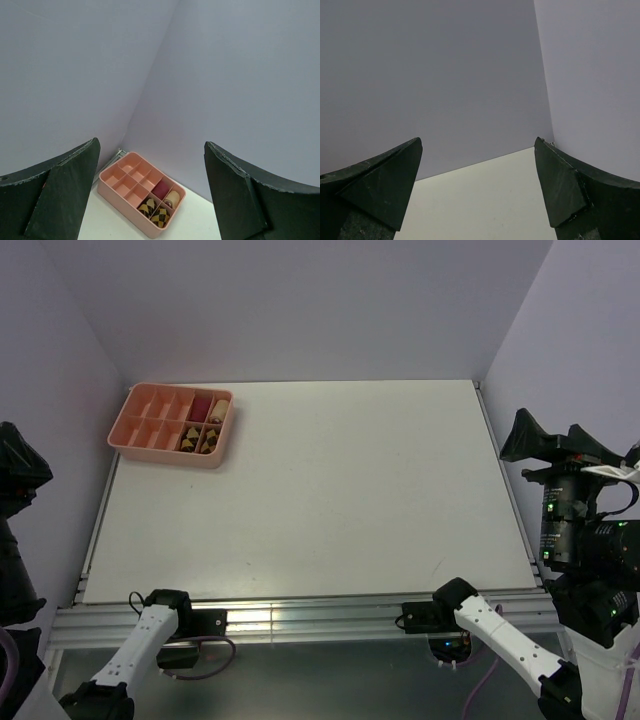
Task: Roll the socks
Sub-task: Reset both arms
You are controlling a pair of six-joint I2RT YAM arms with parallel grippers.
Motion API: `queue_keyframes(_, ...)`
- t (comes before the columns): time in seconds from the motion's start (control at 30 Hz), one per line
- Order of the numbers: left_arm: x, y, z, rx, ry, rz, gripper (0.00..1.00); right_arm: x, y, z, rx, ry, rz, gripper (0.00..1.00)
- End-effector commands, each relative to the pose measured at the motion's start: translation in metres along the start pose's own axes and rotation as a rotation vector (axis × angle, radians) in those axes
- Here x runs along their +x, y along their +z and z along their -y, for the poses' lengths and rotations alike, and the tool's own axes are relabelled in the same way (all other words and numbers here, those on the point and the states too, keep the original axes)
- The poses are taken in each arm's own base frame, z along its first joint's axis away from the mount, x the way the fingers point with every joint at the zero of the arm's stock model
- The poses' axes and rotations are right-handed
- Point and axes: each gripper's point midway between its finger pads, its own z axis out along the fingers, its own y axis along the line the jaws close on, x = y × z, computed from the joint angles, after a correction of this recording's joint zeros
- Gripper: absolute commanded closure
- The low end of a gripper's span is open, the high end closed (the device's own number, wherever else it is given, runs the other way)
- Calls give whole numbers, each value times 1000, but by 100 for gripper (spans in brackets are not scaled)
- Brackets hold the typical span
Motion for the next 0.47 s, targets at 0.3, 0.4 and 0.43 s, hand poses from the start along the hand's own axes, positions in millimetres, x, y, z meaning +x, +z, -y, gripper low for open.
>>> queue_keyframes(0.3, 8, 13, -7, -57, 27, 35, 9, -5, 2, -10, -43, 27, 11, 0)
queue_keyframes(0.4, 14, 18, -4, -48, 31, 25, 9, -4, 2, -11, -47, 28, 9, 0)
queue_keyframes(0.43, 14, 19, -3, -46, 32, 28, 9, -3, 2, -12, -49, 28, 8, 0)
